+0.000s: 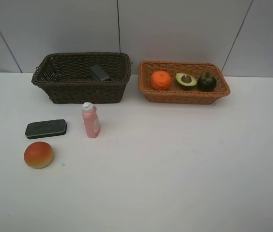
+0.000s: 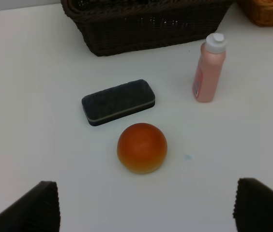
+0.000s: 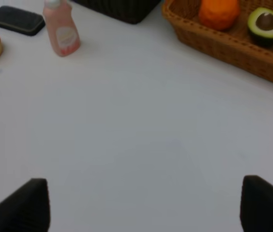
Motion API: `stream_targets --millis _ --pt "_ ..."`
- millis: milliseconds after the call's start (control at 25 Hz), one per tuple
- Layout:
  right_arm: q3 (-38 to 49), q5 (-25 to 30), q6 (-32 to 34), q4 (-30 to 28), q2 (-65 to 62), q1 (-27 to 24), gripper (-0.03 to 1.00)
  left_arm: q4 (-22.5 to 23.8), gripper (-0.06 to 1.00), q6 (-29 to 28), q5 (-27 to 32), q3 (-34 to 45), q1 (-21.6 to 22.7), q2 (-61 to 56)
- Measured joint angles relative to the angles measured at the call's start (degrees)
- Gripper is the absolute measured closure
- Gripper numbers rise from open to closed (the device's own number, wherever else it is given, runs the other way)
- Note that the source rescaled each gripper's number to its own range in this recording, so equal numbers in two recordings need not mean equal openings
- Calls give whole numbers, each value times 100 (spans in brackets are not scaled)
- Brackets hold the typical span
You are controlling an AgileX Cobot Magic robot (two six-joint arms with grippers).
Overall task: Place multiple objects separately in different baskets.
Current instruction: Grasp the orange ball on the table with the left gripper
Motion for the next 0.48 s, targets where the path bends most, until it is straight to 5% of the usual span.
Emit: stream_targets --millis 480 --pt "0 0 47 -28 -461 -1579 -2 0 10 0 0 0 0 0"
